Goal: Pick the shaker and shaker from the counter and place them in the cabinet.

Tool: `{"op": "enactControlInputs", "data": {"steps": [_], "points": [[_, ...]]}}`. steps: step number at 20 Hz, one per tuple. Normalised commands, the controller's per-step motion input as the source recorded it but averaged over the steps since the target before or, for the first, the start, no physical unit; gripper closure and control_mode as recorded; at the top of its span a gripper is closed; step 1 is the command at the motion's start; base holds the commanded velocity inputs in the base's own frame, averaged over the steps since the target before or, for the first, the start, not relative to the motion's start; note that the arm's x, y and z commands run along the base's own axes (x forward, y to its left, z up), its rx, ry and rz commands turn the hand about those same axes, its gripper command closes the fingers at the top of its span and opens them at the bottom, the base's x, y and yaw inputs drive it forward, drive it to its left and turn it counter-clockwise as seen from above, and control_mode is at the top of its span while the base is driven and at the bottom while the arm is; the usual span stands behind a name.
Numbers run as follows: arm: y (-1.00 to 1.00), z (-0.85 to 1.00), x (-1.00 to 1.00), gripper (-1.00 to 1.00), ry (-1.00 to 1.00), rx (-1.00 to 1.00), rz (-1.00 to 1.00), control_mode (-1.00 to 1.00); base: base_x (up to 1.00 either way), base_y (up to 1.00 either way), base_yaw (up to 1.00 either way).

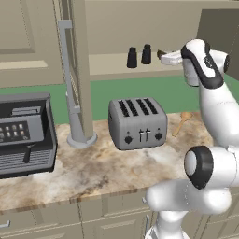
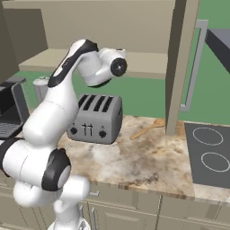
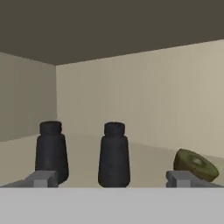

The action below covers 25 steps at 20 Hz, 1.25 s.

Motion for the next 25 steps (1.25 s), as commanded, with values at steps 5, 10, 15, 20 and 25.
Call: {"op": "enactControlInputs", "data": {"steps": [5, 10, 15, 20, 25], "points": [[-0.26, -0.49, -1.0, -1.0, -0.04, -0.1, 0.07, -1.0, 0.0, 0.0, 0.0], [0.13, -1.0, -1.0, -1.0, -0.05, -0.2, 0.0, -1.0, 0.0, 0.0, 0.0], [0.2, -1.0, -1.0, -1.0, -0.06, -0.17, 0.0, -1.0, 0.0, 0.0, 0.0], [-0.04, -1.0, -1.0, -1.0, -0.12, -0.06, 0.0, -1.0, 0.0, 0.0, 0.0], [-0.11, -0.45, -0.56, -1.0, -0.12, -0.02, 0.02, -1.0, 0.0, 0.0, 0.0]]}}
